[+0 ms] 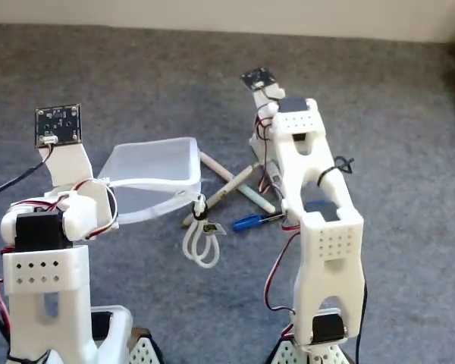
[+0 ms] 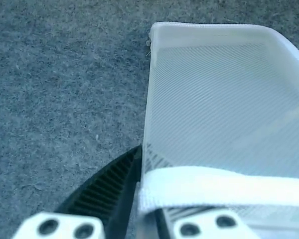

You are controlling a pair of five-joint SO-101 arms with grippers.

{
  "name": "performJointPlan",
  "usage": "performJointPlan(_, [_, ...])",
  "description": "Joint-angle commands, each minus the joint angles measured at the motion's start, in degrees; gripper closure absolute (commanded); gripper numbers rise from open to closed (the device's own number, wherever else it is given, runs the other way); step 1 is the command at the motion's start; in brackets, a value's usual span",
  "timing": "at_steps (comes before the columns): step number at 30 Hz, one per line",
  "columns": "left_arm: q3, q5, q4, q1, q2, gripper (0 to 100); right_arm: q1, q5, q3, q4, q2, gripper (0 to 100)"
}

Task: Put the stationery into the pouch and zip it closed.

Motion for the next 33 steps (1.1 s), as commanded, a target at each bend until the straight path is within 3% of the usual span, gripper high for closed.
performJointPlan(1, [1.1,0.35,-0.53,-0.92,1.01,99,0.66,0.62,-4.79,-0.66,0.48,86.1])
performJointPlan(6, [1.1,0.35,-0.44,-0.92,1.01,99,1.27,0.62,-5.41,1.71,2.33,87.0])
performJointPlan(13, [1.1,0.35,-0.44,-0.92,1.01,99,2.33,0.62,-9.45,5.85,2.59,99.1])
performJointPlan(30, [1.1,0.35,-0.53,-0.92,1.01,99,3.38,-0.09,-25.63,26.33,2.33,99.3])
performJointPlan(33, [1.1,0.35,-0.53,-0.92,1.01,99,3.38,-3.52,-26.77,28.97,2.33,99.3])
